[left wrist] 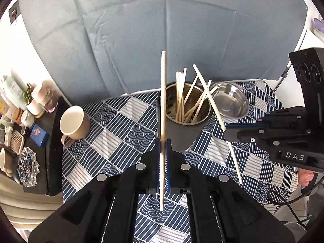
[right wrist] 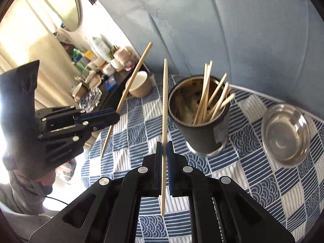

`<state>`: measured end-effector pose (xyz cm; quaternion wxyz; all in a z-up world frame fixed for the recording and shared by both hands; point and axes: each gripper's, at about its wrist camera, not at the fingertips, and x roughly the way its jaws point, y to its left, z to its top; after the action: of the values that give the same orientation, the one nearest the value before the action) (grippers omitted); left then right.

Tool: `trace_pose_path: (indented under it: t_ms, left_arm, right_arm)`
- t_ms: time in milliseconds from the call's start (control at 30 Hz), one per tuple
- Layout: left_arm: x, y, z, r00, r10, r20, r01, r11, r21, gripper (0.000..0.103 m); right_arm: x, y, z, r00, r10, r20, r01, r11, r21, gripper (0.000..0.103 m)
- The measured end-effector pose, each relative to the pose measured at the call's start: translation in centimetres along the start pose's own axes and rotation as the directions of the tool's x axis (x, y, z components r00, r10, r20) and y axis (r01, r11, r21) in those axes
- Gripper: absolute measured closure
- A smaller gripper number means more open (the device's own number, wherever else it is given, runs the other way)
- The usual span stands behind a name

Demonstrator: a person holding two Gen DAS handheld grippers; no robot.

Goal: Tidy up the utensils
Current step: 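Lift both held chopsticks and carry them over the black holder, then lower both chopsticks into the black holder and open both grippers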

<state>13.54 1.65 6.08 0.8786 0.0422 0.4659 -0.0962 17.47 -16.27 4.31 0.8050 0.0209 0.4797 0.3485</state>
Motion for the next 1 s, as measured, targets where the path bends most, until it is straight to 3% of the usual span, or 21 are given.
trace_pose_path:
  t_ms: [333, 467, 700, 800, 1000]
  left_arm:
    - [-0.8, 0.0, 2.9, 0.993, 0.013, 0.118, -0.011, 1.0, -0.014, 0.098]
    - [-0.3, 0.4, 4.1, 0.99, -0.033, 0.135, 0.037, 0.999, -0.023, 0.098]
    - [0.9, 1.0, 5.8, 0.965, -0.066, 0.255, 0.081, 0.995, -0.05, 0.098]
    - [2.5, 0.8, 6.3, 0.961, -0.113, 0.254, 0.126, 0.991, -0.035, 0.098]
    - [5.4, 0.5, 7.5, 0.955, -0.15, 0.258, 0.16, 0.987, -0.021, 0.098]
  right_arm:
    - [-1.8, -0.4, 2.9, 0.992, -0.052, 0.112, 0.054, 0.998, -0.018, 0.098]
    - [-1.7, -0.7, 4.1, 0.991, -0.051, 0.121, 0.054, 0.998, -0.021, 0.098]
    - [-0.8, -1.8, 6.0, 0.988, -0.052, 0.146, 0.052, 0.999, 0.006, 0.098]
    - [0.2, -2.4, 6.7, 0.988, -0.084, 0.132, 0.084, 0.996, 0.004, 0.098]
    - [1.1, -3.0, 8.3, 0.99, -0.034, 0.135, 0.035, 0.999, -0.004, 0.098]
